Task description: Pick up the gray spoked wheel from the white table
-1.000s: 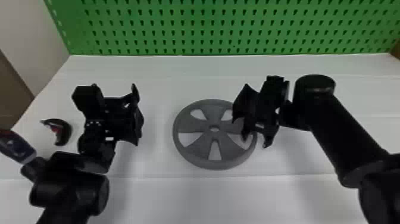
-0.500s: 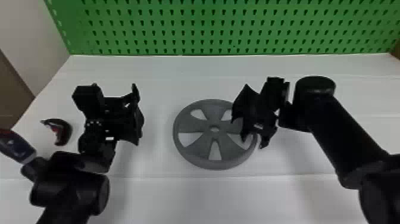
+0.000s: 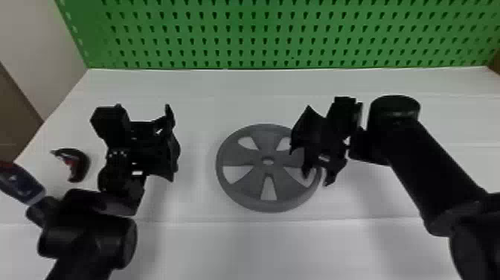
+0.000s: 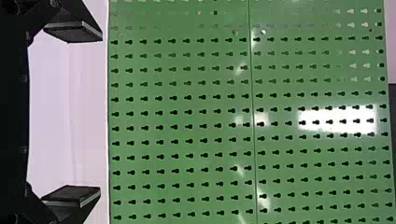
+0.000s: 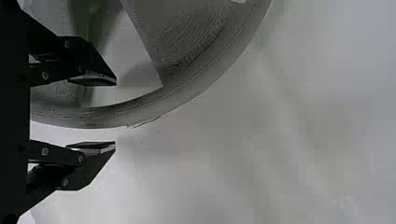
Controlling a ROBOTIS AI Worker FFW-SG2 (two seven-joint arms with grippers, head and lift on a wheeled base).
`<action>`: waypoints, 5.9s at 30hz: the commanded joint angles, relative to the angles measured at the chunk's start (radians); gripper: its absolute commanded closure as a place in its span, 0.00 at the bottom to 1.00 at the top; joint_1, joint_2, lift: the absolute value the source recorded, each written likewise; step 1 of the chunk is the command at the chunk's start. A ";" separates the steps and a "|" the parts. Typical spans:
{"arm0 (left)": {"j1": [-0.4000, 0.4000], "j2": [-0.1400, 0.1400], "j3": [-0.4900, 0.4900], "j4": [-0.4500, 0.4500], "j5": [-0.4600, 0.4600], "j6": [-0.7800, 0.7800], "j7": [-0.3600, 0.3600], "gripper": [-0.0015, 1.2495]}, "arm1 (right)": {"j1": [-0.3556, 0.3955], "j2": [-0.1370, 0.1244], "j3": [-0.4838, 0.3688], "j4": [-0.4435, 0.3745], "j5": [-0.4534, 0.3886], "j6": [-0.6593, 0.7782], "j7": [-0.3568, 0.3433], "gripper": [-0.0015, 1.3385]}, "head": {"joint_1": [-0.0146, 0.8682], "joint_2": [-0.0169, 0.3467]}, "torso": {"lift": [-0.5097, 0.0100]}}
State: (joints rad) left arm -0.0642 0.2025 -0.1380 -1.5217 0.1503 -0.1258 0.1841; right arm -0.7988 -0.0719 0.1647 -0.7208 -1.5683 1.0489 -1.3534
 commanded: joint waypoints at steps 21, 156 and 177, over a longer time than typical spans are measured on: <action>0.001 0.000 -0.002 0.000 0.000 0.000 0.000 0.10 | -0.007 0.004 0.039 -0.002 0.022 0.020 0.000 0.76 | 0.93 0.17 | 0.79; 0.015 -0.002 -0.002 -0.035 0.068 0.003 -0.002 0.10 | 0.627 0.034 -0.008 -0.796 1.470 -0.981 1.047 0.80 | 0.93 0.17 | 0.79; 0.007 -0.002 -0.009 -0.035 0.066 0.008 0.000 0.10 | 0.622 0.034 0.003 -0.795 1.444 -0.966 1.050 0.80 | 0.93 0.17 | 0.79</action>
State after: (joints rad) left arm -0.0567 0.2009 -0.1483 -1.5570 0.2167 -0.1181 0.1828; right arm -0.1733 -0.0383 0.1645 -1.5159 -0.1212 0.0801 -0.3052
